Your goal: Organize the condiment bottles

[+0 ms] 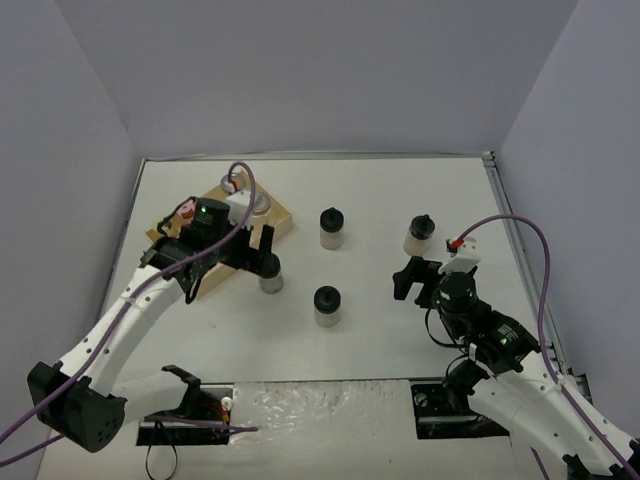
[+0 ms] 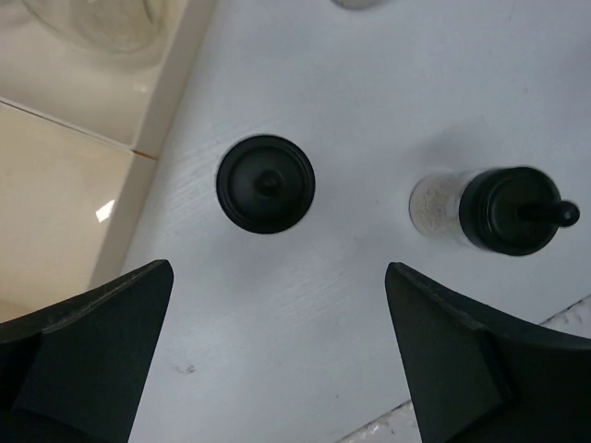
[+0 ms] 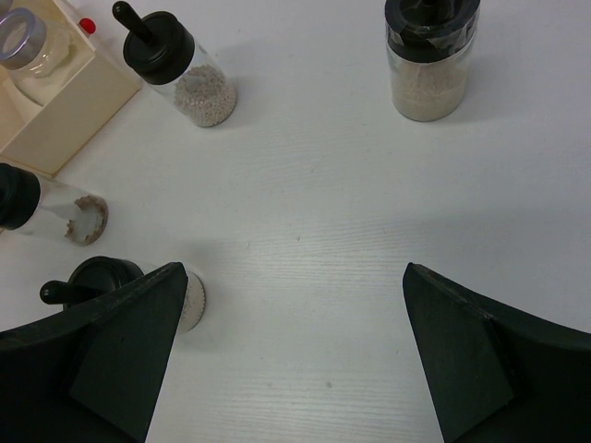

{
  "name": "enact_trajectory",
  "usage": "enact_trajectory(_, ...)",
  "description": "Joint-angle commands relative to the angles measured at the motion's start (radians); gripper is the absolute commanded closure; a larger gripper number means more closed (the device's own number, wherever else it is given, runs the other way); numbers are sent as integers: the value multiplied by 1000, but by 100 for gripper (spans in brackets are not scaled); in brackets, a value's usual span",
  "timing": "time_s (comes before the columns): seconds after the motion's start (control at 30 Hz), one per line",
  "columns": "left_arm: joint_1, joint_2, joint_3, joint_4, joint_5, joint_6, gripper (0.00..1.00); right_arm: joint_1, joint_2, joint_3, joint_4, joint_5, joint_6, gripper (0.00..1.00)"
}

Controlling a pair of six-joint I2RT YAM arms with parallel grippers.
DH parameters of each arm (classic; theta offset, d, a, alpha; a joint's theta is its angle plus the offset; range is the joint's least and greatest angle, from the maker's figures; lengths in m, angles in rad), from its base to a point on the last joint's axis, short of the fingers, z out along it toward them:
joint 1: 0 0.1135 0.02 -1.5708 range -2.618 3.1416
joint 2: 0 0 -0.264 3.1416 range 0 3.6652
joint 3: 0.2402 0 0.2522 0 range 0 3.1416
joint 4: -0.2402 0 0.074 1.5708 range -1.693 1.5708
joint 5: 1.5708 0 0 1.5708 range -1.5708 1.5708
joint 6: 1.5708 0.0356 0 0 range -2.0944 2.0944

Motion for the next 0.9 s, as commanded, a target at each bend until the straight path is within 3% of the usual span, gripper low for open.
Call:
enact_trajectory(0.0, -87, -56, -107, 187, -131, -99, 3, 9, -15, -4, 62, 1, 3, 0)
enact_trajectory(0.17, -102, -4, -178, 286, -186, -123, 3, 9, -27, -7, 64, -3, 5, 0)
enact_trajectory(0.47, -106, 136, -145, 376, -212, -146, 3, 18, -37, -13, 64, -1, 11, 0)
enact_trajectory(0.8, -115, 213, -127, 389, -240, -168, 16, 23, -42, -15, 64, 6, 15, 0)
enact_trajectory(0.87, -113, 215, -126, 386, -254, -169, 25, 22, -43, -15, 64, 7, 16, 0)
